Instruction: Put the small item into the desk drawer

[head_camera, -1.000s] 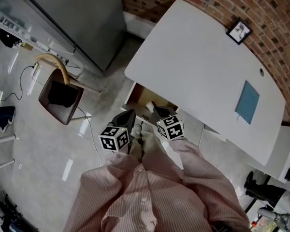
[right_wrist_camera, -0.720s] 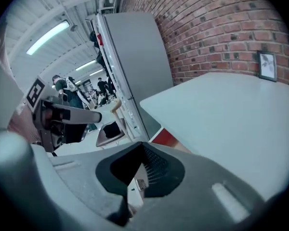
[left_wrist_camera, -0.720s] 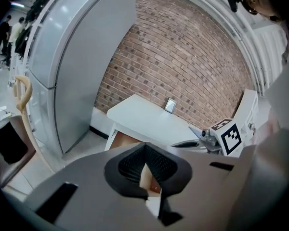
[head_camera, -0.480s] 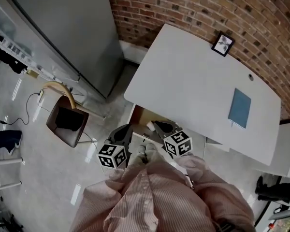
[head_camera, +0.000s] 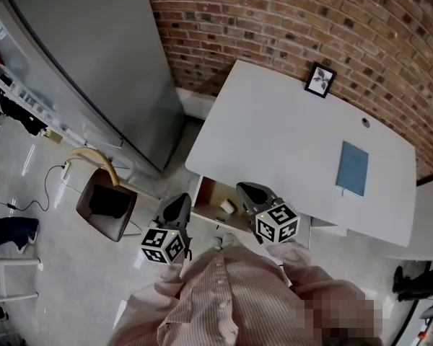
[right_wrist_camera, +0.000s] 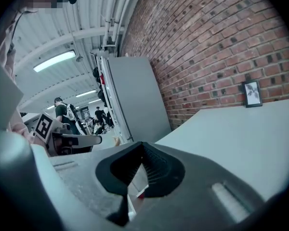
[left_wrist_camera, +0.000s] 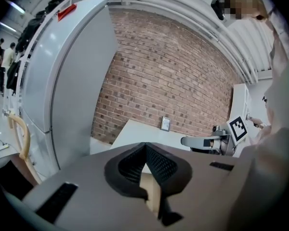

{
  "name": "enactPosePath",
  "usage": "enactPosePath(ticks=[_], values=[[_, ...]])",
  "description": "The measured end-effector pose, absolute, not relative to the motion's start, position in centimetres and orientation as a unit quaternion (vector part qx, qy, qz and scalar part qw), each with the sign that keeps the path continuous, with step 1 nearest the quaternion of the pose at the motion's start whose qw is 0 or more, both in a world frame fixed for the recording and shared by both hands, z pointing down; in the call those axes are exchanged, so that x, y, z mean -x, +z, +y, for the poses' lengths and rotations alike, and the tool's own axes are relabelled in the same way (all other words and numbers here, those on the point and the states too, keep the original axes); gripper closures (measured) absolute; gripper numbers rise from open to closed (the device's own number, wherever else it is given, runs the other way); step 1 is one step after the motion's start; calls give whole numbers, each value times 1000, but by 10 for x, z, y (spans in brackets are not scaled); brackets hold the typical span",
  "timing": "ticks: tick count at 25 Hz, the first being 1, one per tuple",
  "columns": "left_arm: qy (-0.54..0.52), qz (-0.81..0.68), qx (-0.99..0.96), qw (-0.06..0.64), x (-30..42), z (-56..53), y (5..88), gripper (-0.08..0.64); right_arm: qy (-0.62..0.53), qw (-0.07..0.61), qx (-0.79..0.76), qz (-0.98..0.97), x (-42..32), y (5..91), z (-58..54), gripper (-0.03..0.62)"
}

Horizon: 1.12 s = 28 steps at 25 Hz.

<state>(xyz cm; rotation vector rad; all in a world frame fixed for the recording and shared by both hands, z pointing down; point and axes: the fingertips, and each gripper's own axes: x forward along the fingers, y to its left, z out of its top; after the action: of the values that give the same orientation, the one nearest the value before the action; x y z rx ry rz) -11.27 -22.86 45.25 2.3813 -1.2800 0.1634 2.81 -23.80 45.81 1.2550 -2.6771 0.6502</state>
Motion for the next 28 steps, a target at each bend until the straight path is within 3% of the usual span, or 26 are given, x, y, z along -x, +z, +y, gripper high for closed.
enactPosePath(ticks=[16,28], values=[[-3,-500,-855,142,136,-253,380,561,154,-34,-465,-871,-66,377,-263,586],[-2,-506,-853,128,139,-256,372,561,126,-33,-502,-855,-82,369,-267,586]])
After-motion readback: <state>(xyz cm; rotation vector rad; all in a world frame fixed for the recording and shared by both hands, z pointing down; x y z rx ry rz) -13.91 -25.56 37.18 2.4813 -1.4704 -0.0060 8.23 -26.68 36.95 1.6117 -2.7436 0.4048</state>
